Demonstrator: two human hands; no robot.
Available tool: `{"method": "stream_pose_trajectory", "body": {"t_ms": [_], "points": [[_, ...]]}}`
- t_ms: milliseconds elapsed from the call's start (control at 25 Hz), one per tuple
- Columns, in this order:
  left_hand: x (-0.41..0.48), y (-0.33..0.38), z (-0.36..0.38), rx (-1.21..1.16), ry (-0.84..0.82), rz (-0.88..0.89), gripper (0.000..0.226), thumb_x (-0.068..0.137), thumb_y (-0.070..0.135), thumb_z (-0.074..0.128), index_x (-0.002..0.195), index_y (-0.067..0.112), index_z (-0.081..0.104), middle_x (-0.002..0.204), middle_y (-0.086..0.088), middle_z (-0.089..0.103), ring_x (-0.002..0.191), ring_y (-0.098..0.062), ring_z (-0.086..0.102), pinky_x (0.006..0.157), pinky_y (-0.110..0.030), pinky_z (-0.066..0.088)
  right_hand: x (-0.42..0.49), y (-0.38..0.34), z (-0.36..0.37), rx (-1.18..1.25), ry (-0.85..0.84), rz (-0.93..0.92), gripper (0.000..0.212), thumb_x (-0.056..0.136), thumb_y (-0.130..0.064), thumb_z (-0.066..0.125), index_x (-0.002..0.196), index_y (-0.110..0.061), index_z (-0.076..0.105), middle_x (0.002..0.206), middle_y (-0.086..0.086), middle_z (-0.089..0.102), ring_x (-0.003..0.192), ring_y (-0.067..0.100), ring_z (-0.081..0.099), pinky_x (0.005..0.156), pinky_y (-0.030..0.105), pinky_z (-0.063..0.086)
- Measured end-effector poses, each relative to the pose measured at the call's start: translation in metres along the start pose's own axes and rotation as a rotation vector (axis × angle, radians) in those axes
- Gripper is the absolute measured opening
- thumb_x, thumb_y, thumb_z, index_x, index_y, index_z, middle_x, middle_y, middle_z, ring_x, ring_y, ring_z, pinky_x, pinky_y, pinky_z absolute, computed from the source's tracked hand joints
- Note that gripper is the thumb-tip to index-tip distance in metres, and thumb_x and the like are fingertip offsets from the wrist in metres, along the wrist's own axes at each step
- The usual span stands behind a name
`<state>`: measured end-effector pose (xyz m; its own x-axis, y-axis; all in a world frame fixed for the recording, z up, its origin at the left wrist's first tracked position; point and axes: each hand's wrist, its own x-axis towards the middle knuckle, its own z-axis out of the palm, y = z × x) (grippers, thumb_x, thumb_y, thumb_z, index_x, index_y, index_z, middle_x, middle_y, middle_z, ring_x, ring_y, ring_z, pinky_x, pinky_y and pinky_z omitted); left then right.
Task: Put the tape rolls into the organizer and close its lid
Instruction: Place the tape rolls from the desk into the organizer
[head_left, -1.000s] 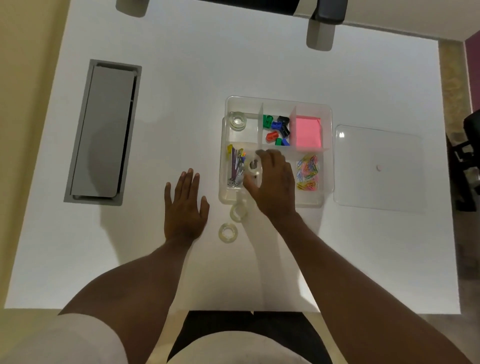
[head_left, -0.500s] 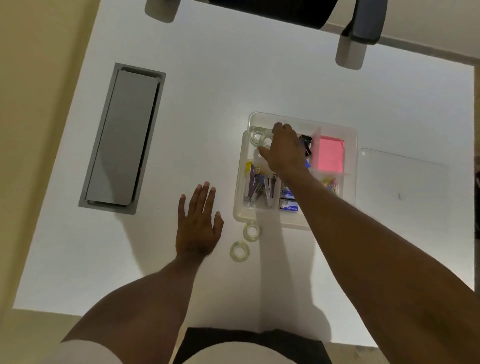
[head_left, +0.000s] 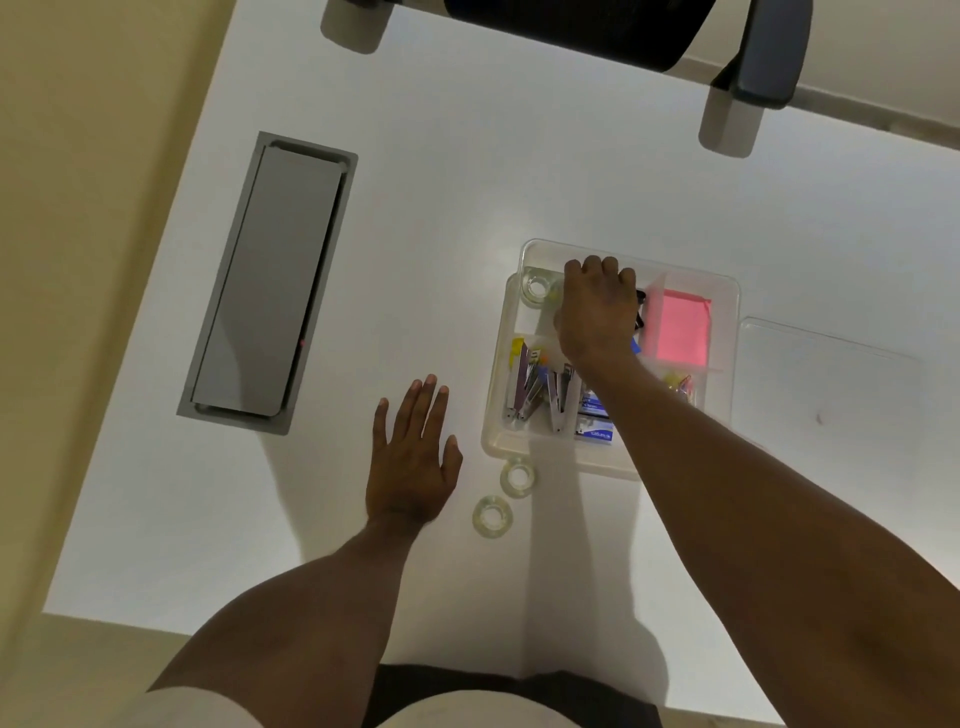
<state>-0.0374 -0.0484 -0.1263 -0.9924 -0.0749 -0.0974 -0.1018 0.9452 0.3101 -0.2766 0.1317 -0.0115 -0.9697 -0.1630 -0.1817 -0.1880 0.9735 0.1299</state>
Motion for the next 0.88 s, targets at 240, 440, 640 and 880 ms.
{"method": "stream_pose_trajectory", "body": {"t_ms": [240, 440, 640, 880], "points": [[0.002, -0.001, -0.001, -0.001, 0.004, 0.006, 0.068, 0.107, 0.049, 0.022, 0.17, 0.026, 0.012, 0.179, 0.003, 0.009, 0.166, -0.016, 0.007, 0.134, -0.056, 0.012, -0.033, -0.006, -0.001, 0.123, 0.131, -0.011, 0.019, 0.086, -0.014, 0.06, 0.105, -0.011, 0.064, 0.101, 0.009, 0.065, 0.099, 0.029, 0.058, 0.088, 0.04, 0.042], [0.004, 0.001, -0.002, 0.013, 0.012, 0.008, 0.068, 0.107, 0.05, 0.022, 0.169, 0.026, 0.011, 0.179, 0.002, 0.011, 0.166, -0.017, 0.008, 0.134, -0.056, 0.011, -0.073, -0.011, 0.01, 0.234, 0.266, -0.021, 0.012, 0.093, -0.021, 0.061, 0.102, -0.014, 0.066, 0.097, 0.006, 0.065, 0.093, 0.026, 0.058, 0.085, 0.039, 0.045], [0.002, 0.0, -0.002, 0.035, 0.016, 0.006, 0.067, 0.107, 0.051, 0.023, 0.169, 0.026, 0.013, 0.178, 0.001, 0.012, 0.166, -0.018, 0.009, 0.133, -0.056, 0.012, -0.138, -0.02, 0.027, 0.343, 0.335, -0.01, 0.009, 0.093, -0.023, 0.063, 0.096, -0.015, 0.066, 0.089, 0.003, 0.065, 0.085, 0.022, 0.057, 0.078, 0.035, 0.044], [0.003, 0.002, -0.003, 0.035, 0.02, 0.004, 0.067, 0.107, 0.051, 0.025, 0.168, 0.026, 0.014, 0.178, 0.001, 0.014, 0.166, -0.019, 0.011, 0.133, -0.056, 0.012, -0.224, -0.022, 0.064, 0.412, 0.209, -0.044, 0.011, 0.091, -0.025, 0.064, 0.097, -0.017, 0.065, 0.092, 0.002, 0.065, 0.087, 0.021, 0.058, 0.079, 0.034, 0.047]]}}
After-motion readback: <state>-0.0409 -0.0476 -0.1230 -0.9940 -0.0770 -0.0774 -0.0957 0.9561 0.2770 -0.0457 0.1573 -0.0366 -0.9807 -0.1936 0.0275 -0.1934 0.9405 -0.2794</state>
